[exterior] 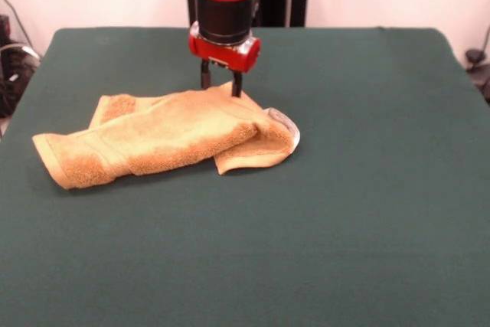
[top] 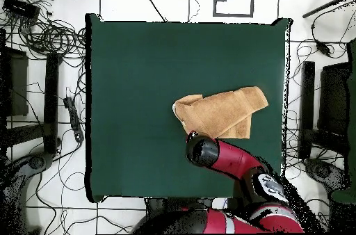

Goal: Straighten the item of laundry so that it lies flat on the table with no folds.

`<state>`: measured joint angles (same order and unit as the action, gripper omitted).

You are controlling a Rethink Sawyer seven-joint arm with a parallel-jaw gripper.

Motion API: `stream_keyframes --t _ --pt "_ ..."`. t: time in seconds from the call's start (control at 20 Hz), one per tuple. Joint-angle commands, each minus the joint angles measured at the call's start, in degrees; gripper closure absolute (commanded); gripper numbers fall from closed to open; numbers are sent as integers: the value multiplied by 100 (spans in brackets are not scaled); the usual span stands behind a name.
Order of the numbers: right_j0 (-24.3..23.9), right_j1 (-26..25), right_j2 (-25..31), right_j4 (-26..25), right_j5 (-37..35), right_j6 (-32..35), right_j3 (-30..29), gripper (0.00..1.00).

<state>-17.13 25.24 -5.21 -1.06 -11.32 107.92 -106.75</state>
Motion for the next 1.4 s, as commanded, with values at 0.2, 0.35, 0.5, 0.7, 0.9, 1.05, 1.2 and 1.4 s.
stream_keyframes --t 0.2,0.35,0.5,0.7,0.9,1.05,1.2,1.4 --pt "85 -565 237 113 363 912 236 0" --pt "82 -571 230 103 354 892 258 0" --pt "106 -573 207 103 359 902 265 100" --pt "101 -588 207 120 364 921 279 100" --pt "80 -601 223 136 437 957 275 100" --pt "80 -568 234 170 366 969 262 100" --pt "169 -476 211 245 207 1008 284 100" --pt "267 -196 174 364 -245 1025 307 100"
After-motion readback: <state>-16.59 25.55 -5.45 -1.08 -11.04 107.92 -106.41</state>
